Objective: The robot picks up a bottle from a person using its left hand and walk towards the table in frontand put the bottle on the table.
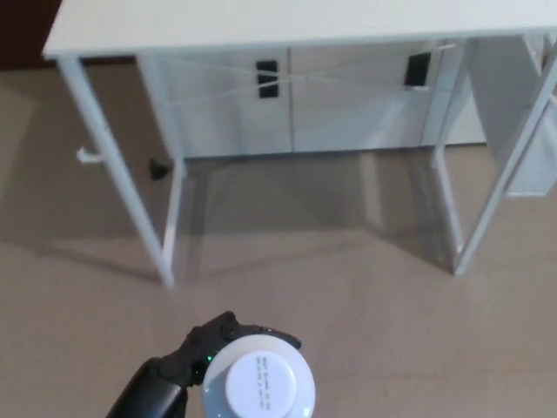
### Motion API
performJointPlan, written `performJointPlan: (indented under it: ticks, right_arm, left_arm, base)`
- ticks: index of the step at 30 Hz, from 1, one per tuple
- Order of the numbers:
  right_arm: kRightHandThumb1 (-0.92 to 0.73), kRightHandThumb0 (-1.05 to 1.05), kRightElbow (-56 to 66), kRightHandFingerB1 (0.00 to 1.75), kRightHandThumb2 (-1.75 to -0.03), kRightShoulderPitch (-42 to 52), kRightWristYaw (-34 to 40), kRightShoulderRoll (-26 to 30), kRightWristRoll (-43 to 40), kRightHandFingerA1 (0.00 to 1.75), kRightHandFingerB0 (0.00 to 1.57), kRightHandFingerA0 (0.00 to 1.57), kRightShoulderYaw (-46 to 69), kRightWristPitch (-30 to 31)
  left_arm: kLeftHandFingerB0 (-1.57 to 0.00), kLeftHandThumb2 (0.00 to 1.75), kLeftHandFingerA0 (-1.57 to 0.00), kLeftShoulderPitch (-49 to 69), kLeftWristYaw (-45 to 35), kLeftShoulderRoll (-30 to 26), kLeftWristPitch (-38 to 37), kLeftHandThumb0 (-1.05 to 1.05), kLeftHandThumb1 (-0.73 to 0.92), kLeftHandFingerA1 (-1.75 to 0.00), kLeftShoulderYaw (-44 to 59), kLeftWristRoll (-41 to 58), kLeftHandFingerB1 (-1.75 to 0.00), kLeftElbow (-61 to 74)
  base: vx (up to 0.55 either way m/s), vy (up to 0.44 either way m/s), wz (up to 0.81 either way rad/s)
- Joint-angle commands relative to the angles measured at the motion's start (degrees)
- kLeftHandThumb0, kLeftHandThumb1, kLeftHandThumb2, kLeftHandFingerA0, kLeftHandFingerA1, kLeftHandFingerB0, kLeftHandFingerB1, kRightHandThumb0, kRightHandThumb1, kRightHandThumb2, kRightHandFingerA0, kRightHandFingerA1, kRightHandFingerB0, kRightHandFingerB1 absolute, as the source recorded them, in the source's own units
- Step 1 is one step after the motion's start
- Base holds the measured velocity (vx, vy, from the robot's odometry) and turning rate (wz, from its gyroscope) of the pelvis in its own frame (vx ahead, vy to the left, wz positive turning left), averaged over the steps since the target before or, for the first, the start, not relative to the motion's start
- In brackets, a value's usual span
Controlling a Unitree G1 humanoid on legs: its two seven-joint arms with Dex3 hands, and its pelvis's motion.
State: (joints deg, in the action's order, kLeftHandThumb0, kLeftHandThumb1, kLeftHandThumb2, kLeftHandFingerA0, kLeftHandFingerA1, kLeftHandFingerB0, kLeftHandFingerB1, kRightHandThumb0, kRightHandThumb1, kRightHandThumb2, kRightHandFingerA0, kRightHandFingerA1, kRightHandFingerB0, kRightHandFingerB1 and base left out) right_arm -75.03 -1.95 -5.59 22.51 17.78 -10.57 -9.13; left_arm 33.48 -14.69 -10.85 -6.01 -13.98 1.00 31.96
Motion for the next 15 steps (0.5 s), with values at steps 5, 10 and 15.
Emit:
performJointPlan:
  ticks: [5, 10, 15]
  right_arm:
    - [-0.75, -0.36, -0.3, 0.43, -0.62, -0.4, -1.0, 0.1, -0.4, 0.50, 0.52, 0.62, 0.8, -0.3]
    - [-0.75, -0.35, 0.2, 0.43, -0.62, -0.1, -1.8, 0.4, -0.9, 0.51, 0.51, 0.61, 1.3, -0.7]
    - [-0.76, -0.36, 0.0, 0.42, -0.62, 0.7, -1.7, 0.5, -0.6, 0.49, 0.51, 0.61, 1.5, -0.5]
  left_arm:
    - [-0.77, 0.75, -0.89, -1.1, 0.0, 0.2, -0.8, -0.19, 0.79, -1.50, 0.4, 1.8, -1.08, 0.5]
    - [-0.76, 0.71, -0.95, -0.9, 1.2, 0.0, -2.3, -0.17, 0.79, -1.47, 0.3, -1.2, -1.06, 0.3]
    - [-0.77, 0.70, -0.93, -0.4, 1.2, 0.1, -1.7, -0.17, 0.79, -1.48, -0.2, -0.6, -1.07, 0.8]
  base:
    - [0.57, 0.148, -0.62]
    - [0.43, 0.063, -0.01]
    - [0.32, -0.141, 0.44]
